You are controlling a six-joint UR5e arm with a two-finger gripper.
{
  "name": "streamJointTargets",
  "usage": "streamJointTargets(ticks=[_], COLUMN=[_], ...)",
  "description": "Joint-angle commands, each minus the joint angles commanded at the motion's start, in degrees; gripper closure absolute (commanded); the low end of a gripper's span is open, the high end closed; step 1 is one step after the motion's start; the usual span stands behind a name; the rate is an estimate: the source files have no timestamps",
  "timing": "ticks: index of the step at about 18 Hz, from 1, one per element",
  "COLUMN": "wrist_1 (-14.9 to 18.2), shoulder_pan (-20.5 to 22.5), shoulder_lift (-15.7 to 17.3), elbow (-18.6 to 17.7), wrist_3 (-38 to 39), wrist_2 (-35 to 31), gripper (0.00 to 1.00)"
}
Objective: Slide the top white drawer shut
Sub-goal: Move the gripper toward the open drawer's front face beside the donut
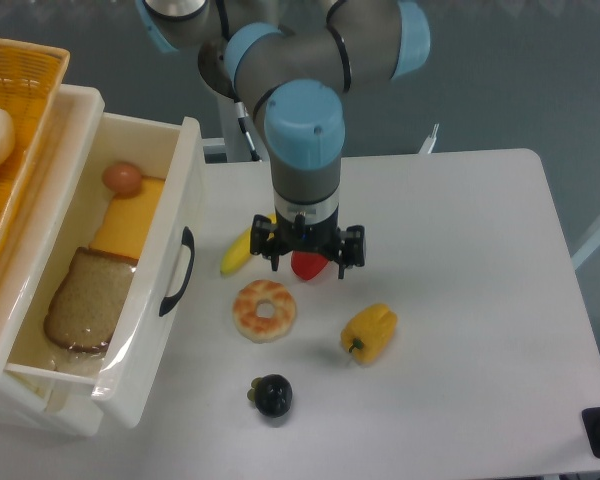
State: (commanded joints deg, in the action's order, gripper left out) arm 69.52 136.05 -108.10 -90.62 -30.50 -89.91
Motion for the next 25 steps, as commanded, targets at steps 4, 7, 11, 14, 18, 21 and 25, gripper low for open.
streamJointTargets(ticks=[4,7,11,14,18,21,25], wrist_1=[0.4,0.4,0.5,1.2,1.2,1.2,1.2], shoulder_pan=[0.2,0.4,1.1,1.1,0.7,0.0,-0.3], shoulder_lift=[-1.4,-3.1,-4.1,-4.2,-4.5,-4.9,-4.9], elbow=[-0.3,-0.5,-0.5,-0.6,-1.0,-1.3,-1.7], wrist_3=[0.8,1.9,2.0,1.9,1.9,1.8,1.4], wrist_2=[6.8,11.2,14.6,15.6,15.8,16.0,16.0], gripper=[0.00,0.00,0.00,0.00,0.00,0.00,0.00])
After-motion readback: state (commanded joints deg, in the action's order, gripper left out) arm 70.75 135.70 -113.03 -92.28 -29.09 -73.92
